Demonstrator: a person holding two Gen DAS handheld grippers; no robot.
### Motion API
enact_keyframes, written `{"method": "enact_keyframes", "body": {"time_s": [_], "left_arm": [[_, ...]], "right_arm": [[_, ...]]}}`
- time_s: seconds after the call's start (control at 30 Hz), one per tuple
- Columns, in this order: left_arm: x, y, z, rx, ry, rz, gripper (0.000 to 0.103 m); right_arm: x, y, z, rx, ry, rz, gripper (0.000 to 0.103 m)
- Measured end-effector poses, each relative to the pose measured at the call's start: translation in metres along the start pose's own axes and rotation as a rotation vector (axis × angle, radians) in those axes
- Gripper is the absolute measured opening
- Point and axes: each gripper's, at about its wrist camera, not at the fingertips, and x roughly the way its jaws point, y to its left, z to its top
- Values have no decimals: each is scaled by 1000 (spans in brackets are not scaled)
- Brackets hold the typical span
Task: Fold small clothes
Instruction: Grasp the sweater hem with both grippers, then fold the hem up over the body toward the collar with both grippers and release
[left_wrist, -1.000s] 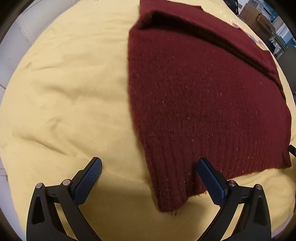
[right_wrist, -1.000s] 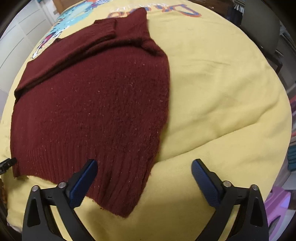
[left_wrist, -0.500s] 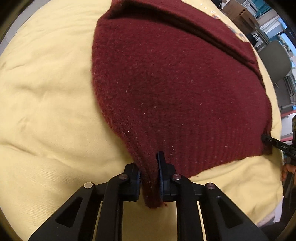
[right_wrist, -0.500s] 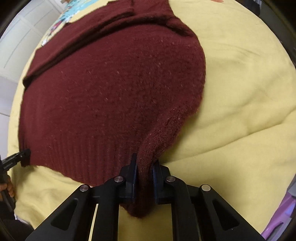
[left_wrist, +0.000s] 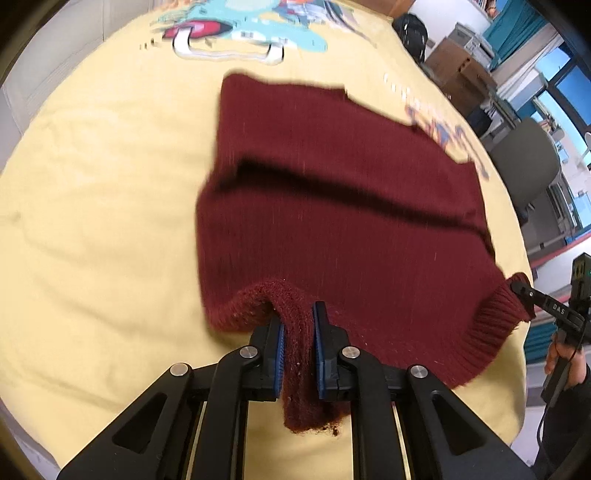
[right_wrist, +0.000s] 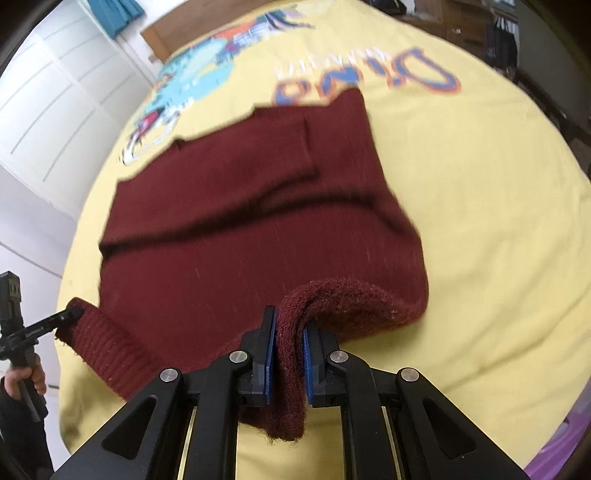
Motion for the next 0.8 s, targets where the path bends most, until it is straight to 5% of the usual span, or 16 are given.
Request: {"method": "enact_keyframes", "body": {"time_s": [0.5, 0.57, 0.8], "left_arm": [[-29, 11, 120, -16, -179, 70, 10], [-30, 13, 135, -8, -200, 105, 3], [-4, 33, 167, -51, -176, 114, 3]], "right_arm": [[-11, 8, 115, 32, -167, -14, 12], [-8, 8, 131, 32, -168, -20, 12], [34, 17, 167, -4, -106, -74, 12]]}}
